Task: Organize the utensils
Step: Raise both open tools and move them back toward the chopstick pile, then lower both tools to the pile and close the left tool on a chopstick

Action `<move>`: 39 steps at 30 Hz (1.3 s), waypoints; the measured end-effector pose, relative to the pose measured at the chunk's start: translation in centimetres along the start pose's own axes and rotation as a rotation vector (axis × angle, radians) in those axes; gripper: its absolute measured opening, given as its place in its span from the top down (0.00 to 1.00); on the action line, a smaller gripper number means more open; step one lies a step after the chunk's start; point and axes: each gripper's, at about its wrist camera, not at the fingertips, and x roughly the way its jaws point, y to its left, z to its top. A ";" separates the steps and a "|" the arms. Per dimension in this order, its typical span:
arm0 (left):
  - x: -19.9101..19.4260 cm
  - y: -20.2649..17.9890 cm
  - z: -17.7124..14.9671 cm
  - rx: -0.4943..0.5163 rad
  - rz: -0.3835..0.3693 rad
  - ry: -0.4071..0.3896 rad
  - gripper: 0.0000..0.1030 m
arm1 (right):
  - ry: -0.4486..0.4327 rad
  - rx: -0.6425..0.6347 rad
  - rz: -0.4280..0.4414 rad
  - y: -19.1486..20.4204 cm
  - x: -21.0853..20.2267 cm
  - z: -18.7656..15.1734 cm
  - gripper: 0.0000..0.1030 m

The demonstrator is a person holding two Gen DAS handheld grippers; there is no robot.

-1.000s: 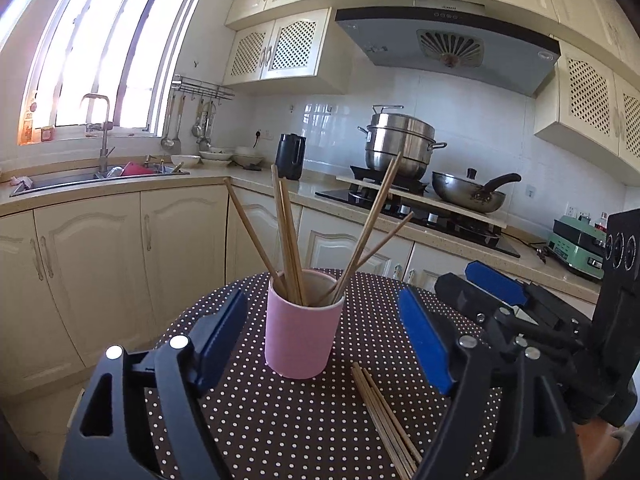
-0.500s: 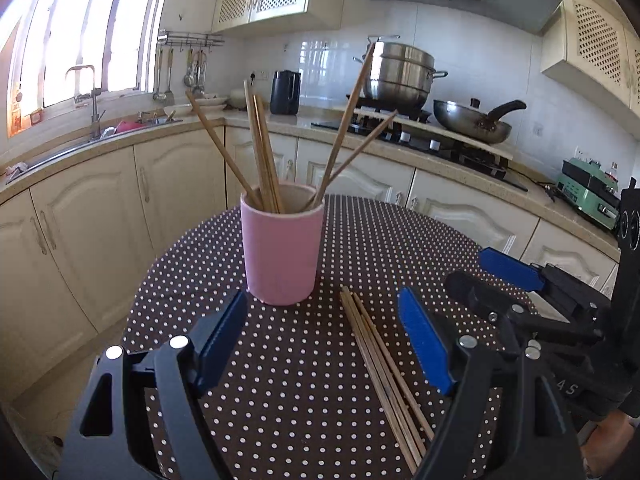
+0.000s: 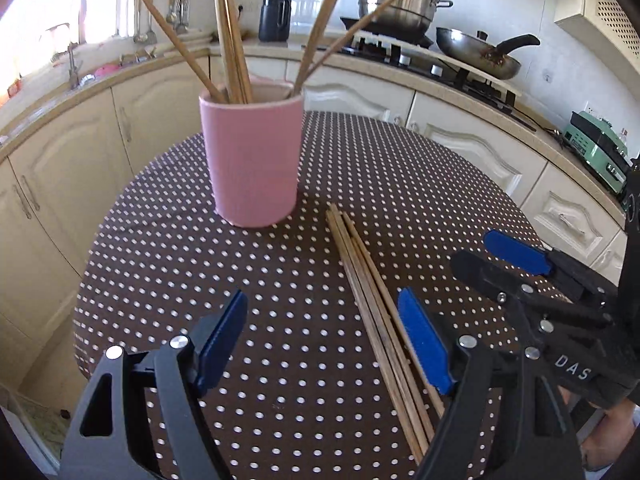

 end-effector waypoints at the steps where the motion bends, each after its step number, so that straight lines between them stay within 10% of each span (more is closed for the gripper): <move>1: 0.3 0.0 -0.1 -0.004 -0.006 0.011 0.26 | 0.017 0.015 0.002 -0.3 0.2 -0.1 0.44; 9: 3.4 -1.2 -0.7 0.038 0.008 0.144 0.53 | 0.096 0.094 0.024 -2.0 1.3 -0.3 0.44; 33: 6.1 -3.1 0.6 0.120 0.134 0.209 0.53 | 0.219 0.046 0.003 -1.4 3.2 0.4 0.44; 39: 5.3 -0.6 0.4 0.085 0.114 0.208 0.90 | 0.319 0.002 0.001 -0.1 5.0 0.9 0.49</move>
